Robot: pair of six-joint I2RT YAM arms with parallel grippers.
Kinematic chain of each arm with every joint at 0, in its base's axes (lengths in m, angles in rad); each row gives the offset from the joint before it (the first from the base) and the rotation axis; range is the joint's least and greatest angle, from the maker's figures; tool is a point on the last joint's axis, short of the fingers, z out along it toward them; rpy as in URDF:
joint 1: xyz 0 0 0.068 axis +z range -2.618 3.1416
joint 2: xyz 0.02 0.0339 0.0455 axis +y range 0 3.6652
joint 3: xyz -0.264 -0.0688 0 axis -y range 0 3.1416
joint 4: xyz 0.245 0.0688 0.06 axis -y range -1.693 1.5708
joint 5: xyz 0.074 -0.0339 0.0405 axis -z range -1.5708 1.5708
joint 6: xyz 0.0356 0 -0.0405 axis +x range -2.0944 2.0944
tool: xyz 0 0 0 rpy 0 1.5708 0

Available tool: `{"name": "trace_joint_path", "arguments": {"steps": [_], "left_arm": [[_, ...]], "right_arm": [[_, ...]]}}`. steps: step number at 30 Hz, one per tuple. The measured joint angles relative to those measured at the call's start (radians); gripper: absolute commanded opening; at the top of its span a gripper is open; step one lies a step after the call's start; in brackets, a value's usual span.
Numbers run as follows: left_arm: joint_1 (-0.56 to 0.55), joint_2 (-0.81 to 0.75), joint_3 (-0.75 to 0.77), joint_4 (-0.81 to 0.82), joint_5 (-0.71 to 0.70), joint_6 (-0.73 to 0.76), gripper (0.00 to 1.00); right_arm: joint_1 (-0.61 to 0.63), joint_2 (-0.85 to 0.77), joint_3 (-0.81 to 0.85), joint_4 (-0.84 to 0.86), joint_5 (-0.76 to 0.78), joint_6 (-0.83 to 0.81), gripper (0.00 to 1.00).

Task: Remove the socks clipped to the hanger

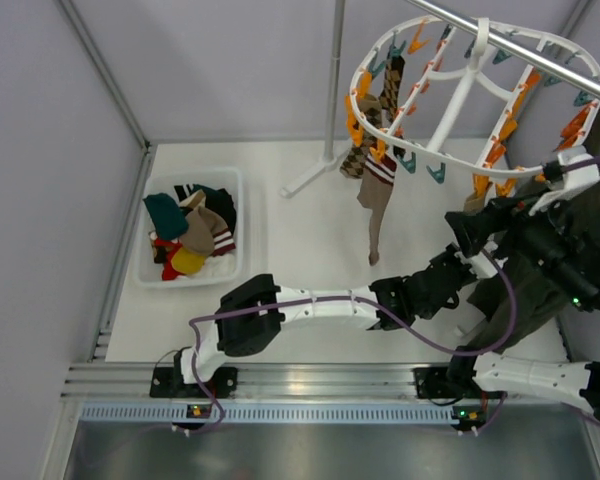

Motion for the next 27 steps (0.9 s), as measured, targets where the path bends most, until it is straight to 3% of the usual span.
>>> {"name": "trace_joint_path", "arguments": {"steps": [6,13,27], "left_arm": [[0.003,0.014,0.027,-0.001,-0.056,0.040,0.00],[0.002,0.015,0.051,-0.007,-0.068,0.082,0.00],[-0.011,0.100,0.159,-0.032,-0.022,0.102,0.00]], "right_arm": [[0.000,0.183,0.075,-0.097,0.186,0.047,0.72],[0.000,0.326,0.109,-0.201,0.399,0.128,0.70],[0.000,0.308,0.110,-0.251,0.598,0.274,0.68]]}}
